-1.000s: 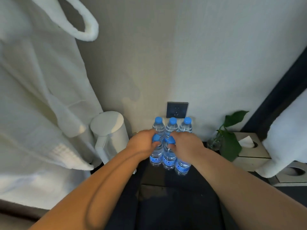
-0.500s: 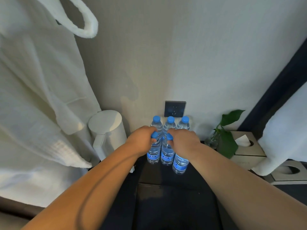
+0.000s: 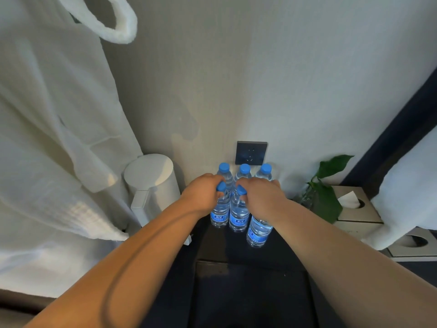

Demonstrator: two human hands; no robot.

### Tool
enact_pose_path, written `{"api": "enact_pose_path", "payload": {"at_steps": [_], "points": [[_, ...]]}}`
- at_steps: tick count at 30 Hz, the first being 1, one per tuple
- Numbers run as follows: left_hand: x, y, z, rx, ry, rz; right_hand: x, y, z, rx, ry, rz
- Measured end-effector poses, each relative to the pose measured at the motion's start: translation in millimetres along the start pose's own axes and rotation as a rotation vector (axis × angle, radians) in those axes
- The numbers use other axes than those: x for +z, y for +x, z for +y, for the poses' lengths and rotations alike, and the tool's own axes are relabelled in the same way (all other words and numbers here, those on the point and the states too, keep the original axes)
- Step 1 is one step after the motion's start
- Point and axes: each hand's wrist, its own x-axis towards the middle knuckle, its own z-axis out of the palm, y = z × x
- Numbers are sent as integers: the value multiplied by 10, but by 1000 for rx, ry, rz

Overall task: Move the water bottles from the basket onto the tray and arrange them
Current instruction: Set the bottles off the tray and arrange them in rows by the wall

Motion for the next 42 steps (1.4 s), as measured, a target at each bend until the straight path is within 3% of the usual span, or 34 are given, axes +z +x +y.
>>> {"api": "enact_pose_path", "payload": {"at_steps": [25,42], "points": [[-53,62,68,-21,0,-23,-38,136,26,60,25,-6],[-55,42,79,-37,6,-45,36,105,31,35,23,101]]}}
